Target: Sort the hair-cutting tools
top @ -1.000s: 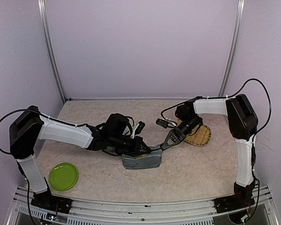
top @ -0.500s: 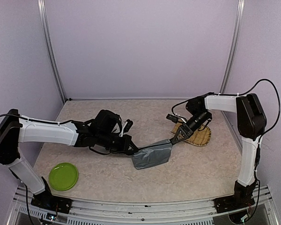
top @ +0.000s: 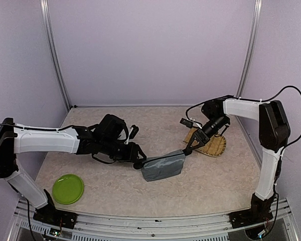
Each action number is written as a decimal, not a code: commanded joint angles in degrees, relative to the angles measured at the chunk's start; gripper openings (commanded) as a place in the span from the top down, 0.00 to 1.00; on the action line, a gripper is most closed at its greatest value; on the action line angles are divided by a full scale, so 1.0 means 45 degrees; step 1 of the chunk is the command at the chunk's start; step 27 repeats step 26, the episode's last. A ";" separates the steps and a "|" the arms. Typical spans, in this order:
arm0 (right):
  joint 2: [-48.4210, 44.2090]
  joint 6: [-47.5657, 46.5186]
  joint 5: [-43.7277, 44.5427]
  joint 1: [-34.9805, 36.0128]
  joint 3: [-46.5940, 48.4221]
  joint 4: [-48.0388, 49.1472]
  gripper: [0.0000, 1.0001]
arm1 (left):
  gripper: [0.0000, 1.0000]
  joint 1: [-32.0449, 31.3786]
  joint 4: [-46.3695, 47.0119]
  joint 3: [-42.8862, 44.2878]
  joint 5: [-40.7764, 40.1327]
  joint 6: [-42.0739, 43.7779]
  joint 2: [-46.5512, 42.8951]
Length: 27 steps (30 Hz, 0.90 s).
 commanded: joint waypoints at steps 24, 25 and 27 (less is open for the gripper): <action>-0.9742 0.4786 0.8356 -0.3011 -0.3243 0.8697 0.00 | 0.01 0.2834 -0.2158 0.1645 -0.9710 0.4608 -0.6613; -0.9848 0.4853 0.8273 -0.3015 -0.3359 0.8739 0.00 | 0.01 0.2829 -0.2126 0.1579 -0.9949 0.4689 -0.6659; -0.9947 0.4925 0.8187 -0.3025 -0.3476 0.8805 0.00 | 0.01 0.2833 -0.2100 0.1512 -1.0064 0.4819 -0.6724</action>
